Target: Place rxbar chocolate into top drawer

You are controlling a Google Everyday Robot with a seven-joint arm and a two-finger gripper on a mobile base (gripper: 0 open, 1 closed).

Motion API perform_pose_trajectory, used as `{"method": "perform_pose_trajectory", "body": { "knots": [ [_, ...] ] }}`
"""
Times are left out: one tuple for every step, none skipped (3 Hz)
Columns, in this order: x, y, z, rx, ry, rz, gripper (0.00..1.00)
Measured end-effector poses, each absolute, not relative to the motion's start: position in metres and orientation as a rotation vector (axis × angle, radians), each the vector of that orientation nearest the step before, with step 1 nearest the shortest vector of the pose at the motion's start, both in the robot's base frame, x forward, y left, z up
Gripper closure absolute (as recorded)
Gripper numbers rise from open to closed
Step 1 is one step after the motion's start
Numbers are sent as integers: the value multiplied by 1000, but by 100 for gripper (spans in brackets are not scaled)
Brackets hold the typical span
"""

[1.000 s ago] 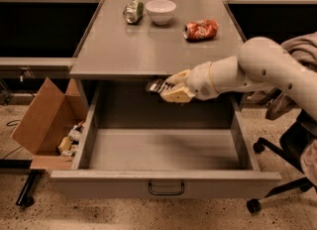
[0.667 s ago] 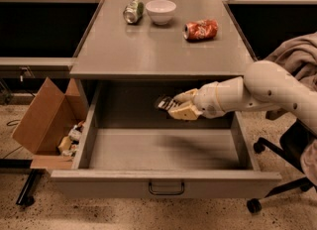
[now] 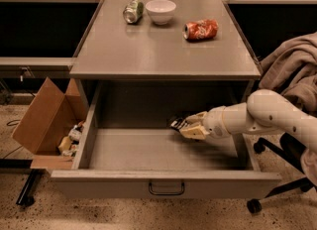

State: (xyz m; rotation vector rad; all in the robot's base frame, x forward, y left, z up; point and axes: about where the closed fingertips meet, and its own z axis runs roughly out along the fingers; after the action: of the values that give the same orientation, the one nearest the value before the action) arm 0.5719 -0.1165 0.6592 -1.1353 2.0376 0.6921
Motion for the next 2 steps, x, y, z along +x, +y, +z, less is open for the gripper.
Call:
{"method": "perform_pose_trajectory", "body": {
  "knots": [
    [573,-123,636,-1136,2089,677,81],
    [576,-125,622,-1154,2122,666,58]
  ]
}}
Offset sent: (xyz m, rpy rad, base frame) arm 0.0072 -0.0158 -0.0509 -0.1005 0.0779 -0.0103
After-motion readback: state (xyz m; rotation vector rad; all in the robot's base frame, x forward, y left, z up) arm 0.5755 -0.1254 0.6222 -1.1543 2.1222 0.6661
